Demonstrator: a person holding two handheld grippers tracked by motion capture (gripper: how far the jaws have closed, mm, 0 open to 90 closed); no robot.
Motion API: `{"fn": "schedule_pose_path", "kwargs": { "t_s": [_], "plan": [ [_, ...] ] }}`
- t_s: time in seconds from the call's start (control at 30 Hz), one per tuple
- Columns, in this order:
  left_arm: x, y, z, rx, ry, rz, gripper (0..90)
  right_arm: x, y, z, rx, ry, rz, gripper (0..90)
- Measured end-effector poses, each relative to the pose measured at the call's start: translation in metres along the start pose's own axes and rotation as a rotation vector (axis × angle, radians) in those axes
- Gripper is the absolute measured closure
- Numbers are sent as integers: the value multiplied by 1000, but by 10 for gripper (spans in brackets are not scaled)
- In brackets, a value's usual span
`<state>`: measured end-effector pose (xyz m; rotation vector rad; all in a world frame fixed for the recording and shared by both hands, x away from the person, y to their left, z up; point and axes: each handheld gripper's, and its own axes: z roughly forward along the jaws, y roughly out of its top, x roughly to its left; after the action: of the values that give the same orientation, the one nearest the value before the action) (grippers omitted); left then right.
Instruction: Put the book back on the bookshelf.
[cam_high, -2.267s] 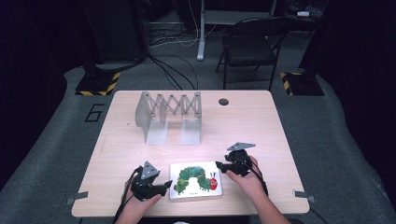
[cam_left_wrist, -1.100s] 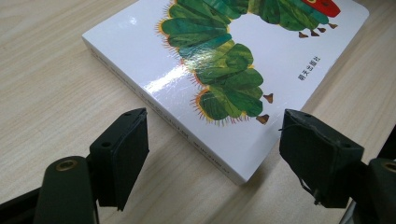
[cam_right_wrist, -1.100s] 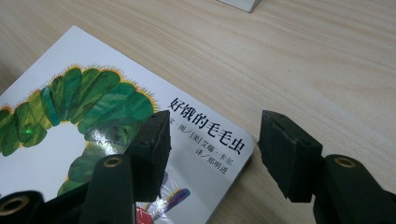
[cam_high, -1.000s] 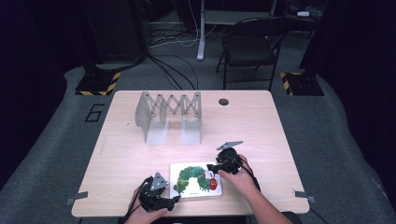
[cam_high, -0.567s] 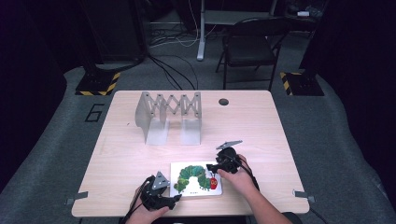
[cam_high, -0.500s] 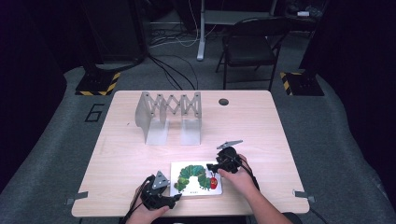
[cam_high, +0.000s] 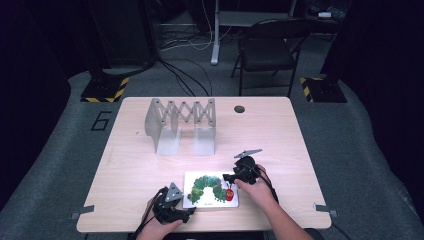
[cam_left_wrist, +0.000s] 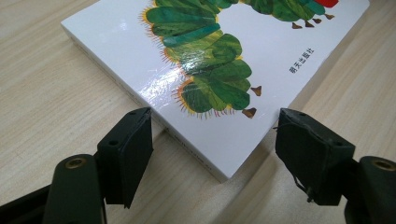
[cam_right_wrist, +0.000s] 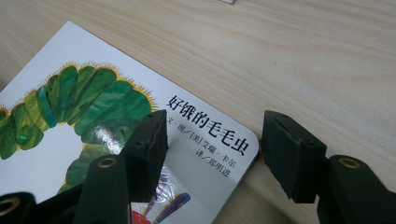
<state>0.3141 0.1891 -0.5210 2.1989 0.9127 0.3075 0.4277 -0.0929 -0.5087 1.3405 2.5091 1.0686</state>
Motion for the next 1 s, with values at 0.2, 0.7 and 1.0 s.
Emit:
{"fn": "schedule_pose_path", "kwargs": {
  "t_s": [0.2,0.7,1.0],
  "plan": [
    [0,0,1,-3,7,13,260,1,0,1,3,5,18,392],
    [-3,-2,2,-5,25,46,239,-2,3,-2,-6,39,82,406],
    [-4,-2,2,3,29,62,238,-7,2,-3,18,48,107,413]
  ]
}}
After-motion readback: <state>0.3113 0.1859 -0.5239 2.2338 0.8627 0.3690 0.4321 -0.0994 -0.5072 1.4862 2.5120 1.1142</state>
